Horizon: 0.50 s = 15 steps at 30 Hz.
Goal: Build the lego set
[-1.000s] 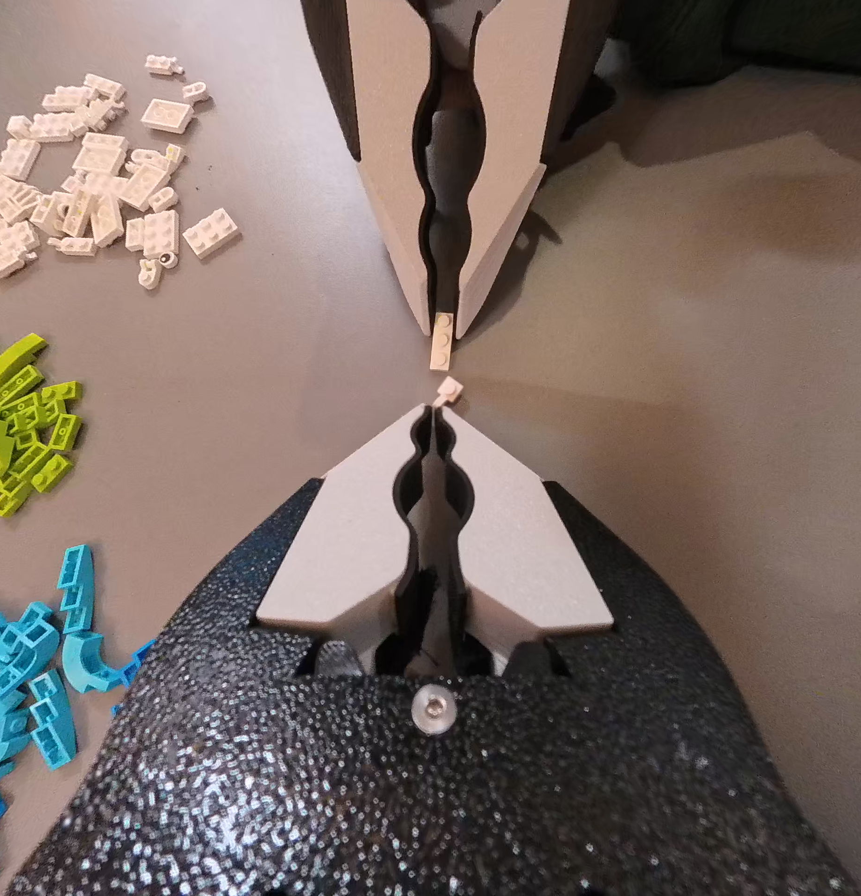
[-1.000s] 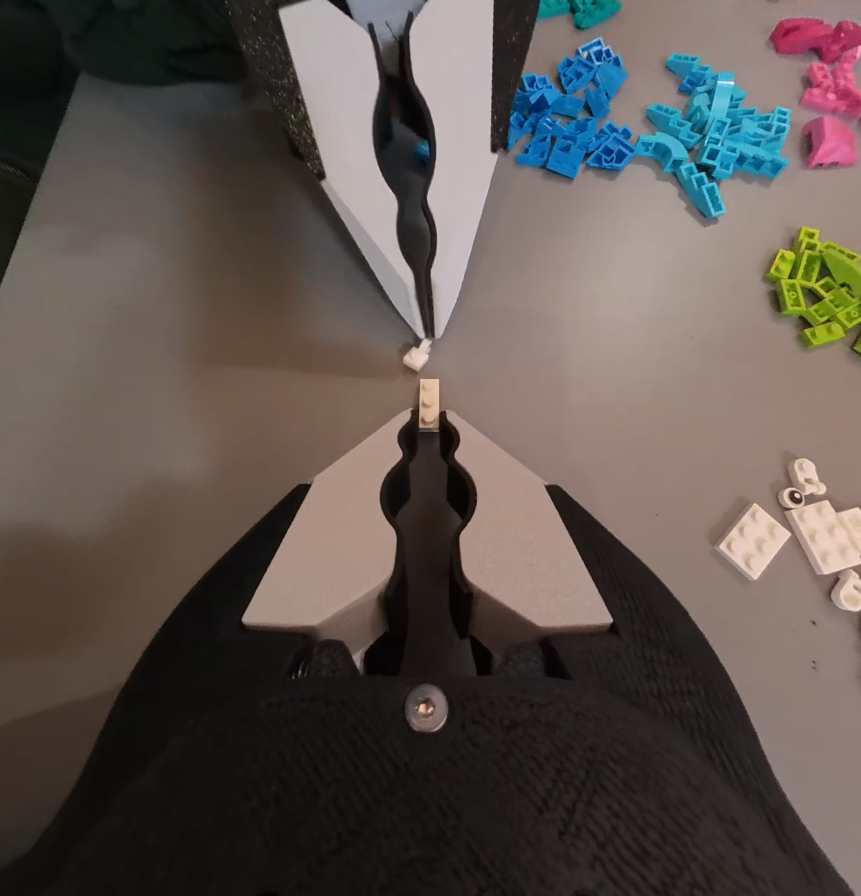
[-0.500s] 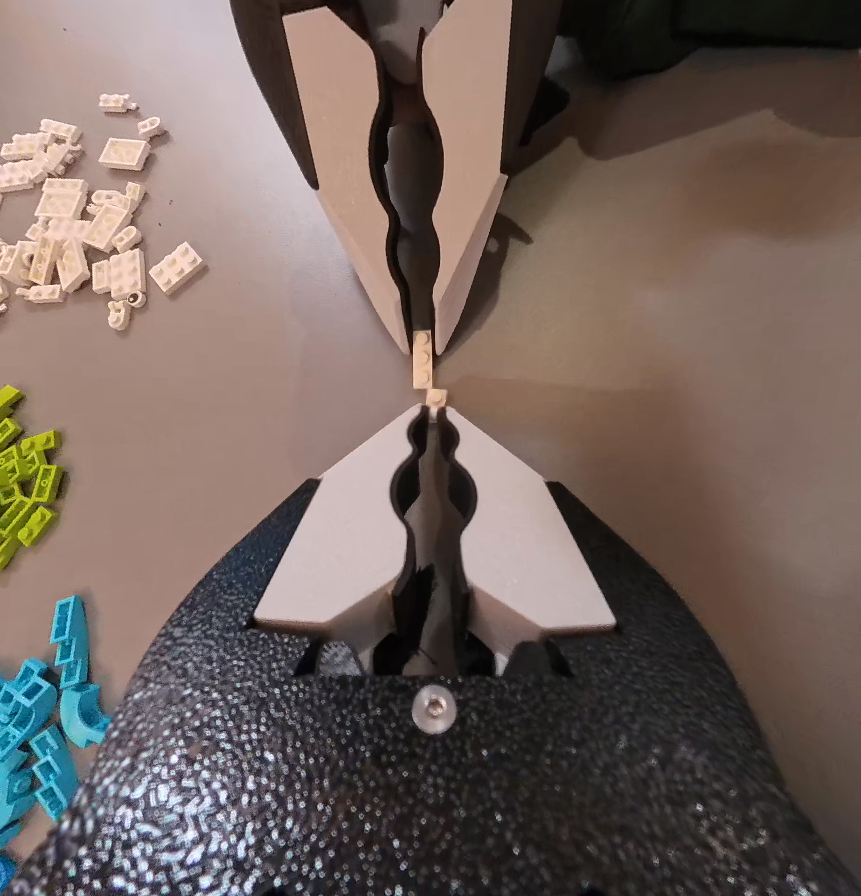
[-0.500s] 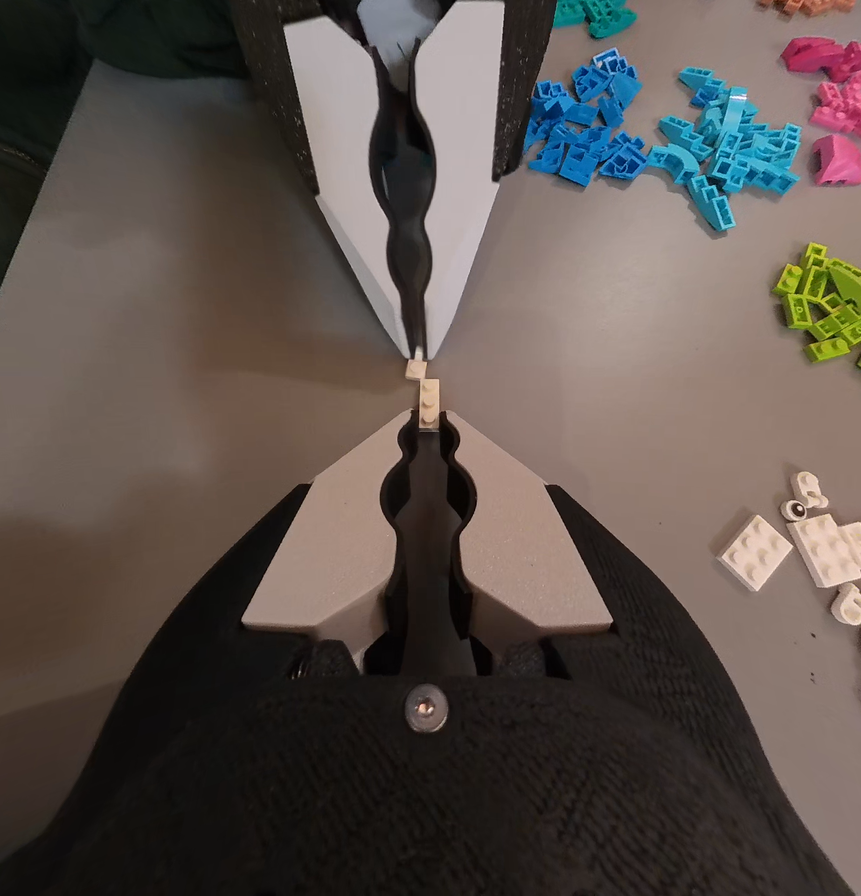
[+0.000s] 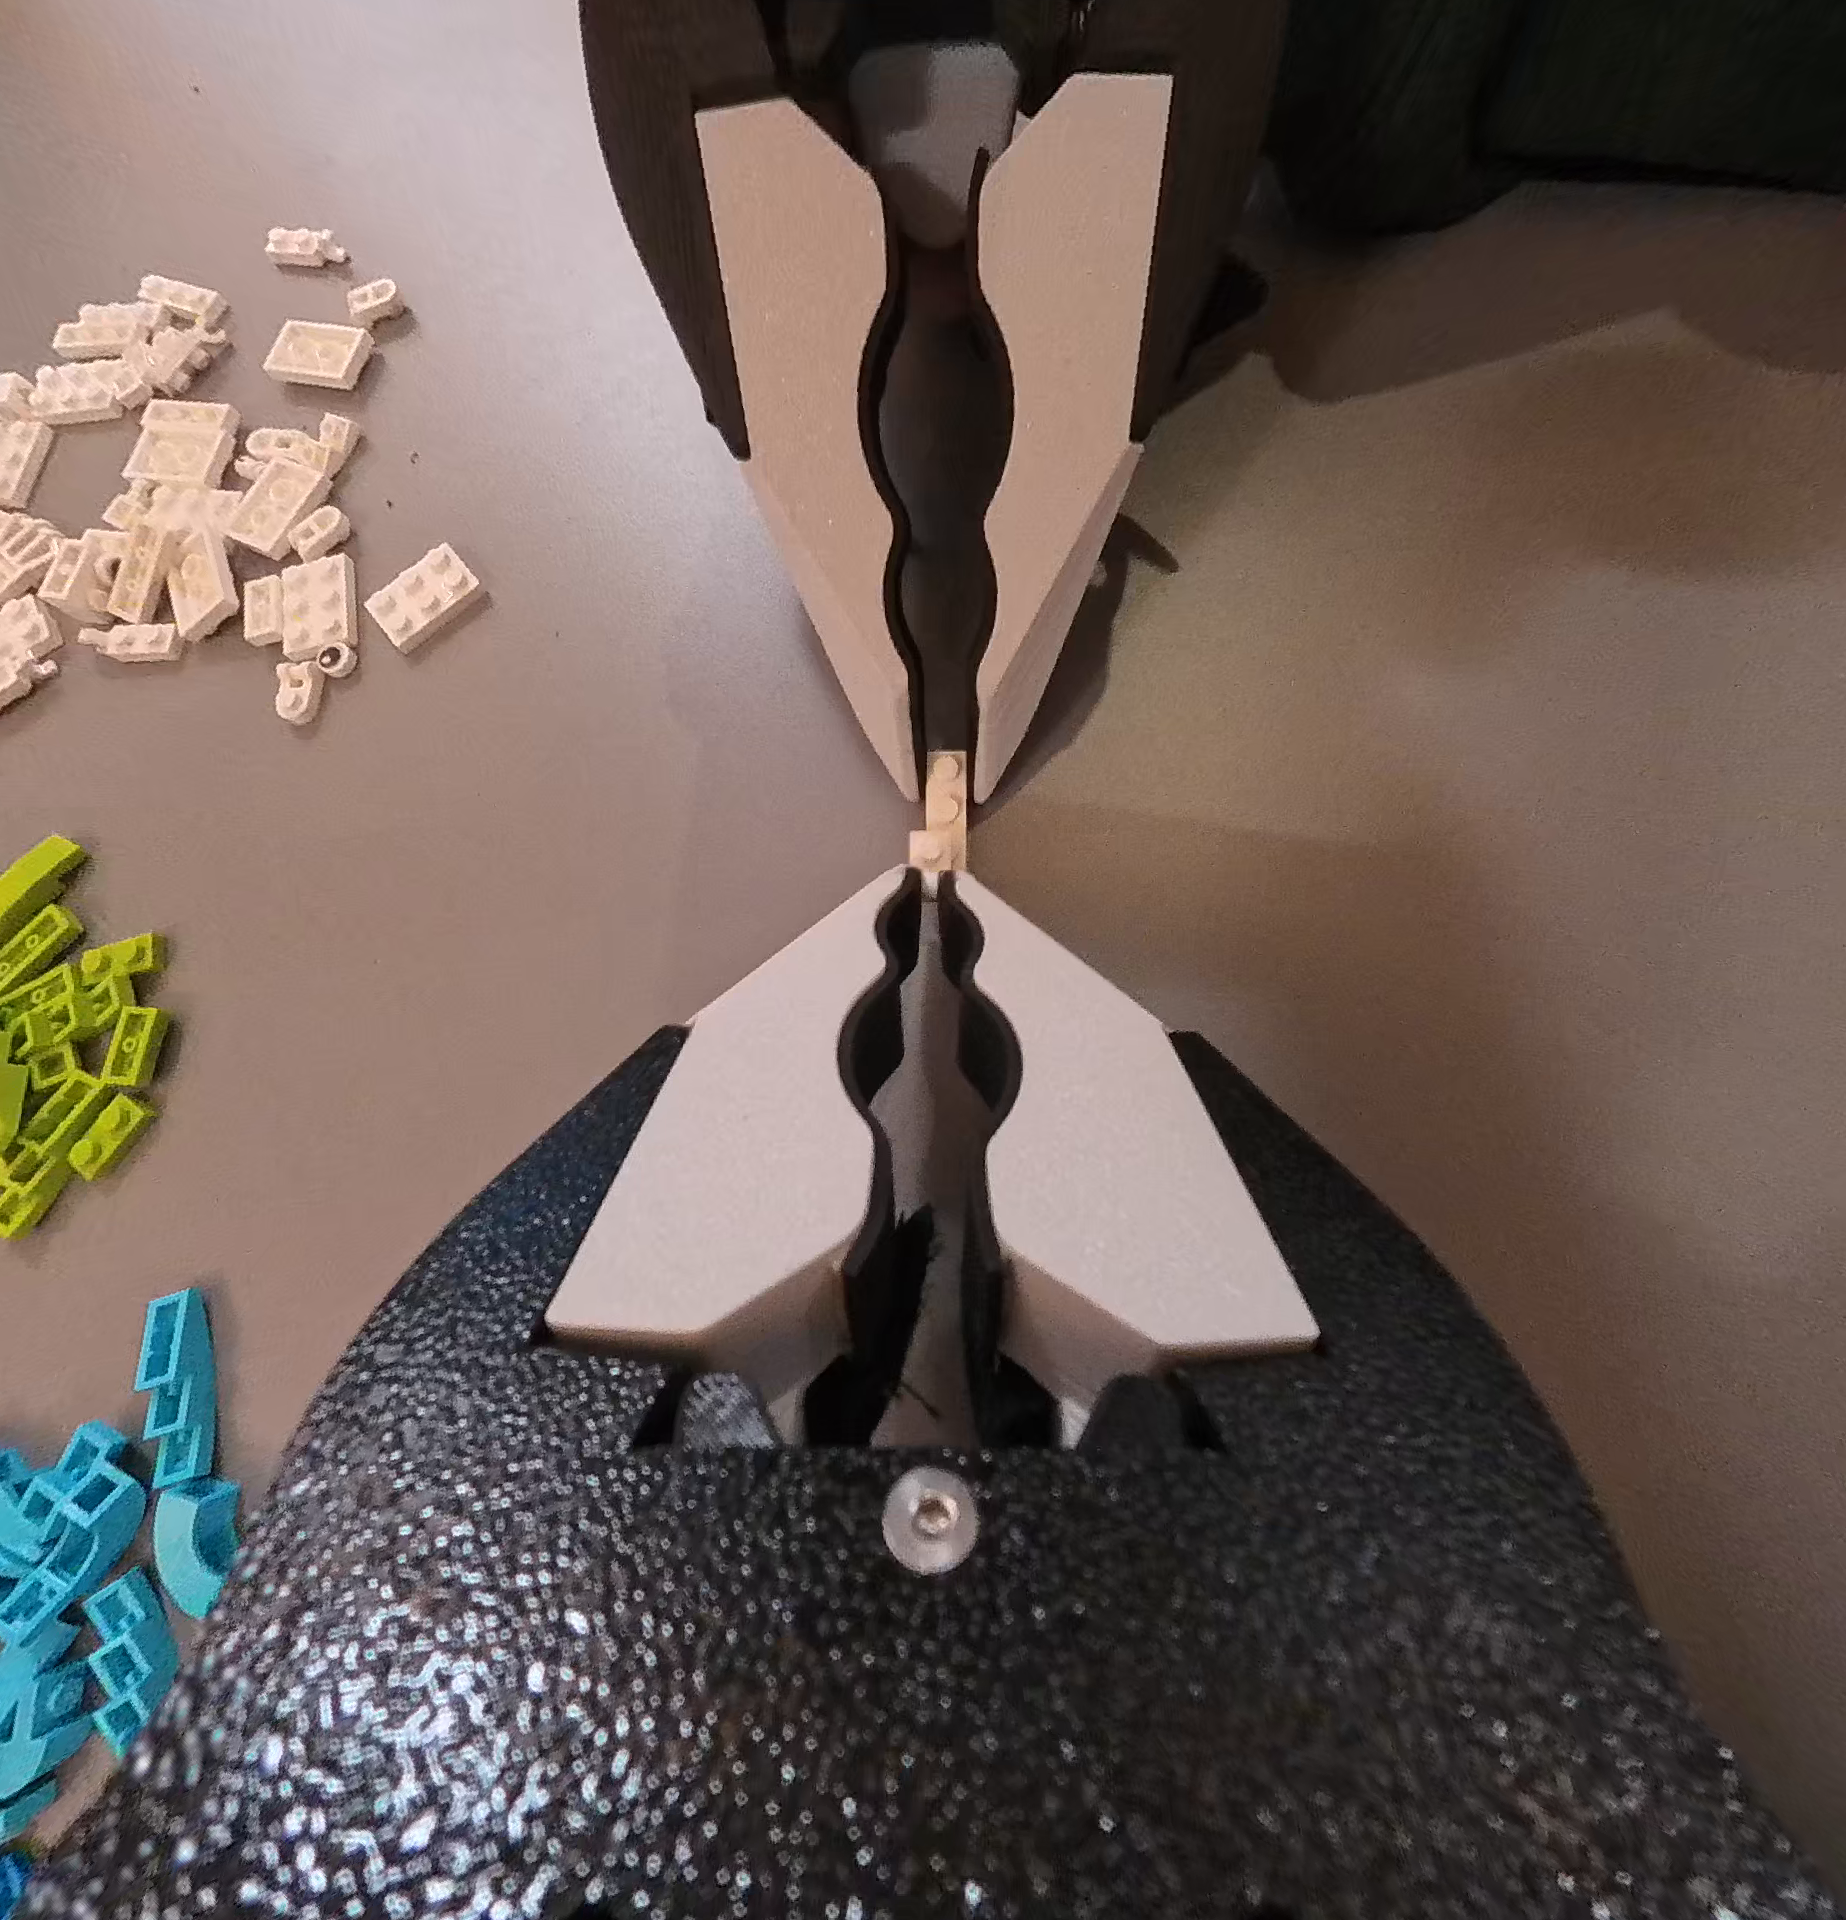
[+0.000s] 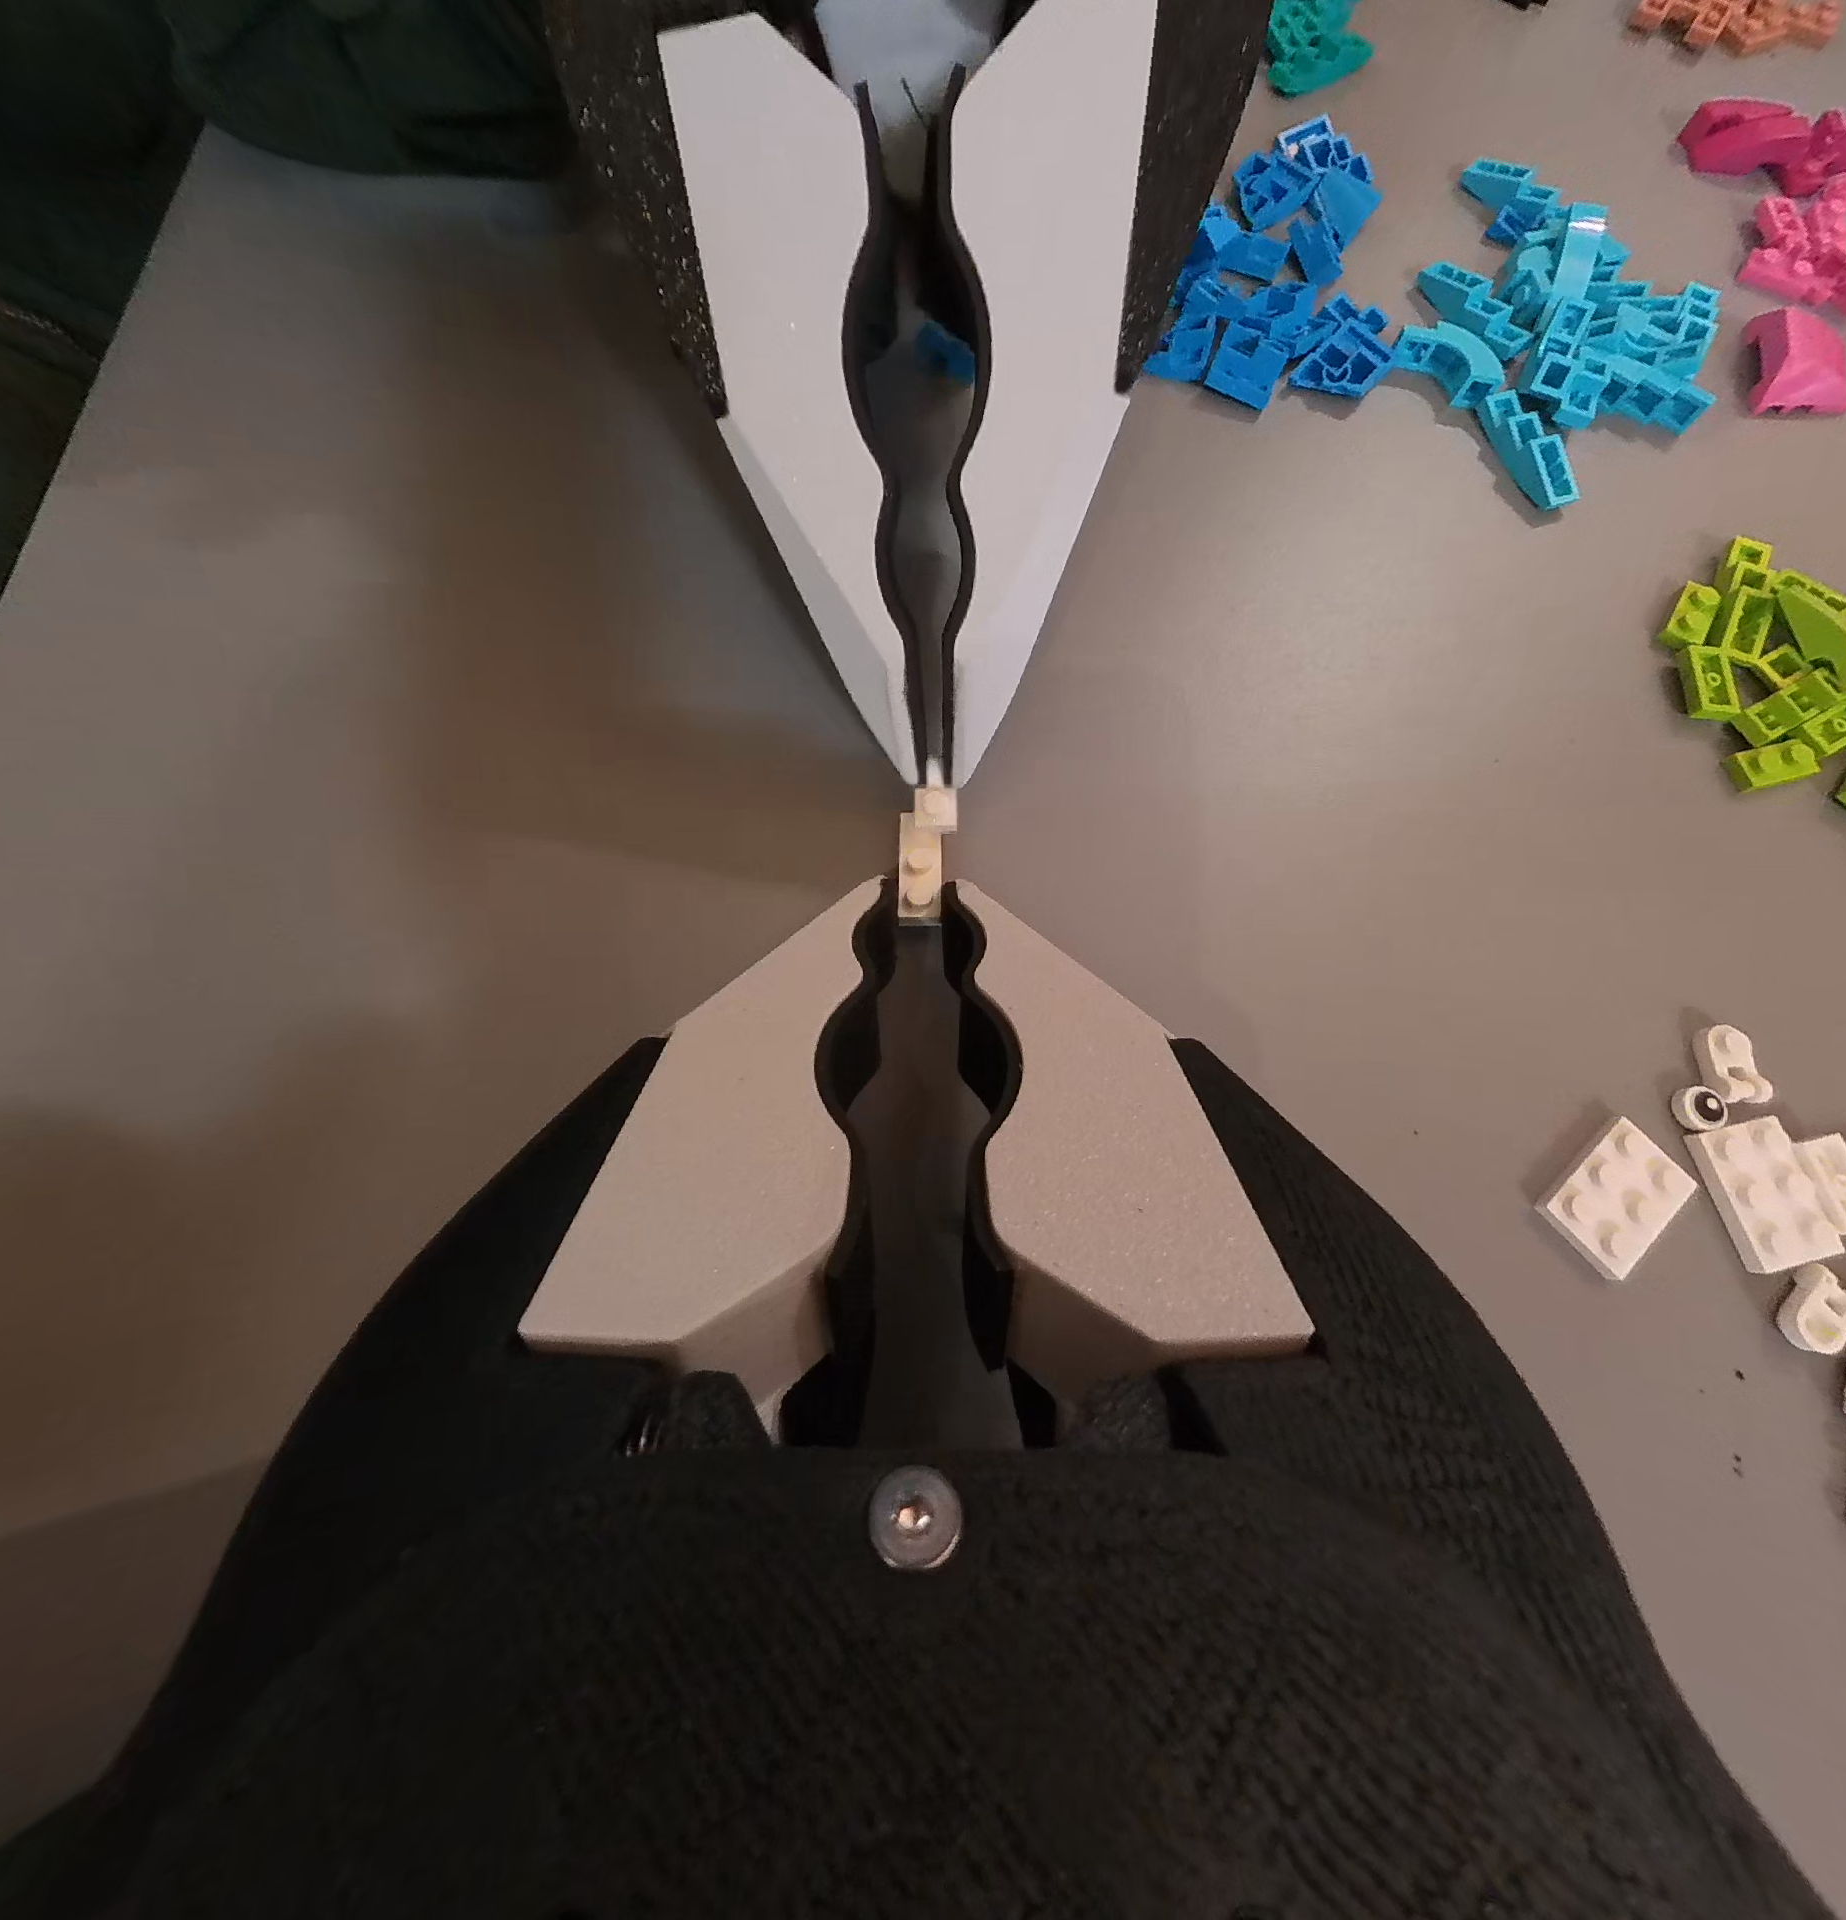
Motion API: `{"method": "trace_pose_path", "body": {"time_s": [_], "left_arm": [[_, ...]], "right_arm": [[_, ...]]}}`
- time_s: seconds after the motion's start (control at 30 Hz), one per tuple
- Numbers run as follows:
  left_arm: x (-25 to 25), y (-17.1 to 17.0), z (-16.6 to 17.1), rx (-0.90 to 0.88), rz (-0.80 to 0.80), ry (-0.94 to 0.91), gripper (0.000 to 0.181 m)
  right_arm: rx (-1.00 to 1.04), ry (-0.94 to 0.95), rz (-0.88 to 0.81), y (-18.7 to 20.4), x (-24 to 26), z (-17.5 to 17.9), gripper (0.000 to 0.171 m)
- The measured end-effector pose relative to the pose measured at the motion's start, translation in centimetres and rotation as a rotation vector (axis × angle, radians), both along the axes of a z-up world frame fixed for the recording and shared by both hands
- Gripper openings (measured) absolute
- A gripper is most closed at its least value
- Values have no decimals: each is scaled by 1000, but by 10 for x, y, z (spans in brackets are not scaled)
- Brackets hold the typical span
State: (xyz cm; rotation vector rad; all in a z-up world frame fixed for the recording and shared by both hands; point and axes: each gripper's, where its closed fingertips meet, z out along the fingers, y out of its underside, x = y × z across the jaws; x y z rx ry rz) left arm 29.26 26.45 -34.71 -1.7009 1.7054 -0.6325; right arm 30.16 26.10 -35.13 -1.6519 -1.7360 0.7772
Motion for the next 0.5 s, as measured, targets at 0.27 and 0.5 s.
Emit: {"method": "trace_pose_path", "body": {"time_s": [0.27, 0.5], "left_arm": [[-9, 4, 17, 11, 48, -46, 0], [-21, -16, 74, 139, 169, -179, 0]], "right_arm": [[-13, 125, -47, 7, -8, 19, 6], [155, 223, -127, 27, -13, 35, 6]]}}
